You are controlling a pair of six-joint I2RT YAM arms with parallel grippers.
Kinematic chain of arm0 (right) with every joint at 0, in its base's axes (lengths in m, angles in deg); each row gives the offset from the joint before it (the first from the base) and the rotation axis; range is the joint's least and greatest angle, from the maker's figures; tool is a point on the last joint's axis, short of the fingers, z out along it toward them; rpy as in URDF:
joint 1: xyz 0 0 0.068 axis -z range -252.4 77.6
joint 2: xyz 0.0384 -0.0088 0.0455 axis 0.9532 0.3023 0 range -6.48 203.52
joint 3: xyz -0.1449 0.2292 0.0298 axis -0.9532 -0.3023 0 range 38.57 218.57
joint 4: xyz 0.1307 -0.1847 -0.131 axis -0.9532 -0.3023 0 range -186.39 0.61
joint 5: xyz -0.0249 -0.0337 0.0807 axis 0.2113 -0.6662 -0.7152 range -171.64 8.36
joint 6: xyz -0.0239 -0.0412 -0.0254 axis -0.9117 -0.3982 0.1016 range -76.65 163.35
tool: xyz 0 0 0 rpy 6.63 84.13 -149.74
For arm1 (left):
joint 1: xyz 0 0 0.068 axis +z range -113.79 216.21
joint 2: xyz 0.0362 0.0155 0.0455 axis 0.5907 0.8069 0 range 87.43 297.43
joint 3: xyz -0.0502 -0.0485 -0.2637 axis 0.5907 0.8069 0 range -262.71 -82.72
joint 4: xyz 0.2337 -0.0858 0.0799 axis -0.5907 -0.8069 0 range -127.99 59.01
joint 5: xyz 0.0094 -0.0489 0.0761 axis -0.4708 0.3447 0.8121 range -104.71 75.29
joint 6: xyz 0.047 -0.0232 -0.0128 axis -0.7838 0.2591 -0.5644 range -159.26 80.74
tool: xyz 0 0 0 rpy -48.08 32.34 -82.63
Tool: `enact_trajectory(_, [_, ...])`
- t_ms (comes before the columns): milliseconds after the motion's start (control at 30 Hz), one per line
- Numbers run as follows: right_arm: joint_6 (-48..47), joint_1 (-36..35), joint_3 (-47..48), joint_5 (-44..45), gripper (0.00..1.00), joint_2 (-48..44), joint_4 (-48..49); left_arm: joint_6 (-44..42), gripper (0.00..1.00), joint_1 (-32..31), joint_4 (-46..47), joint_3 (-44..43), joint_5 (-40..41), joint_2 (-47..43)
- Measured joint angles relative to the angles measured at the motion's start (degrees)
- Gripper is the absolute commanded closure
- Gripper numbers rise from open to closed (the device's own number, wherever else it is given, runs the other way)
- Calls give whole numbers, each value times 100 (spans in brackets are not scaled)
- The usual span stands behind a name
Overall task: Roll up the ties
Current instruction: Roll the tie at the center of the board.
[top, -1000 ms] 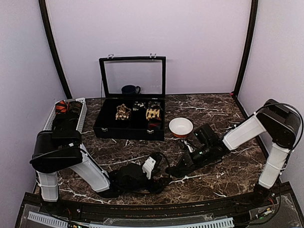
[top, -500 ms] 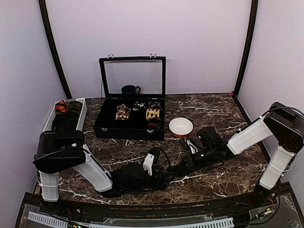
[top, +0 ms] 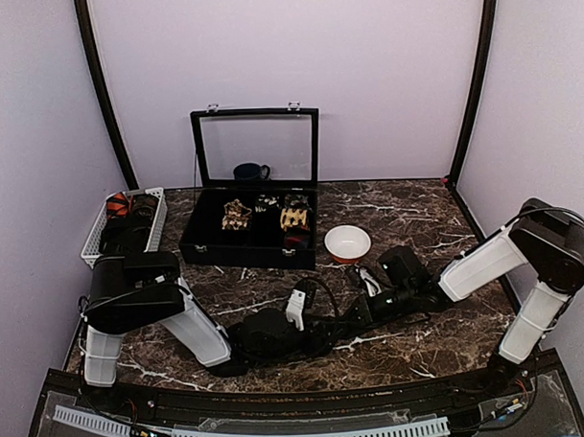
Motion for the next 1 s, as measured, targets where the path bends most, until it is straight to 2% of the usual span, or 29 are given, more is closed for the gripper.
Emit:
enact_trajectory(167, [0,-9,-52,63,100,-57,15,-17,64,50,-63,-109,50,107])
enact_trajectory(333, [0,-39,-63,114,100,-120,-20,-199,75,57,-7,42,37,118])
enact_trajectory(533, [0,-50,107,133,100,-317,-452,-907,79,7,142,404,39,-17])
enact_trajectory(833, [-4,-24,424,214,100,-898,-1606,-2319,81,-74,74,634,192,-122])
enact_trajectory(1000, [-4,7,424,243,100,-1054,-1932,-2671,79,-111,15,643,273,-122])
